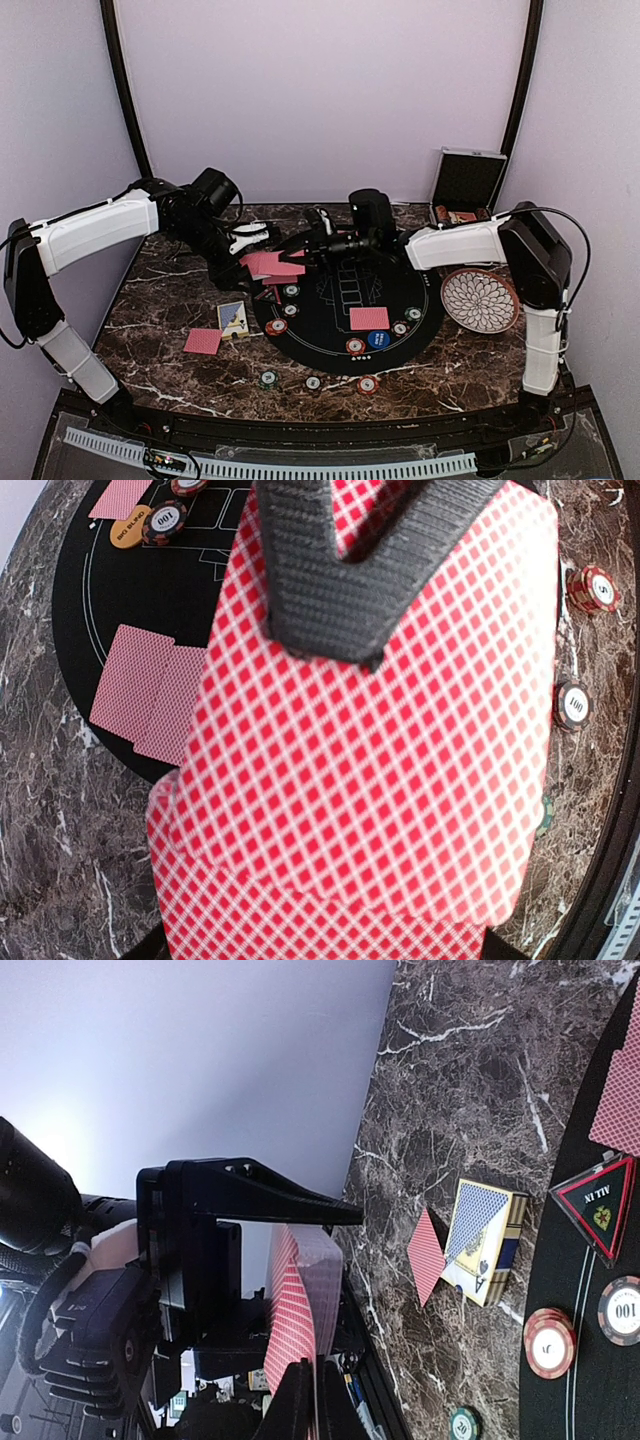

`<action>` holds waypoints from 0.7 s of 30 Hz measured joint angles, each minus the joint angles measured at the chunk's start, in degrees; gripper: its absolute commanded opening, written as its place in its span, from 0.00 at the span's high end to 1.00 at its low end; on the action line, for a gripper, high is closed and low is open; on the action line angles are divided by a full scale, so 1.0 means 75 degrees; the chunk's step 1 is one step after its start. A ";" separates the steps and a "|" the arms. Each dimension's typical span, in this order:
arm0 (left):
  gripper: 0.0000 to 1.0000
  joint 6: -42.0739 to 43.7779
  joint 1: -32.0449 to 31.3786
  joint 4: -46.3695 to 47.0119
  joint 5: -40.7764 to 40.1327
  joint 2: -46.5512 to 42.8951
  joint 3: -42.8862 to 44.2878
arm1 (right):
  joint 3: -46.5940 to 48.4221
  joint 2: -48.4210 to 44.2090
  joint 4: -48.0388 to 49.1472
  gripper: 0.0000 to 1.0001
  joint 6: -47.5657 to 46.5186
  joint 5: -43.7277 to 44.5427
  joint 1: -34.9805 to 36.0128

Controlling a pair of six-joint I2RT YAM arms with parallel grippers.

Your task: Distribute texas hold em gaming equipment

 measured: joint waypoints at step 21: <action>1.00 0.0000 0.0000 0.0055 -0.0064 -0.0006 -0.0067 | -0.0254 -0.0487 -0.1005 1.00 -0.0574 -0.0224 -0.1431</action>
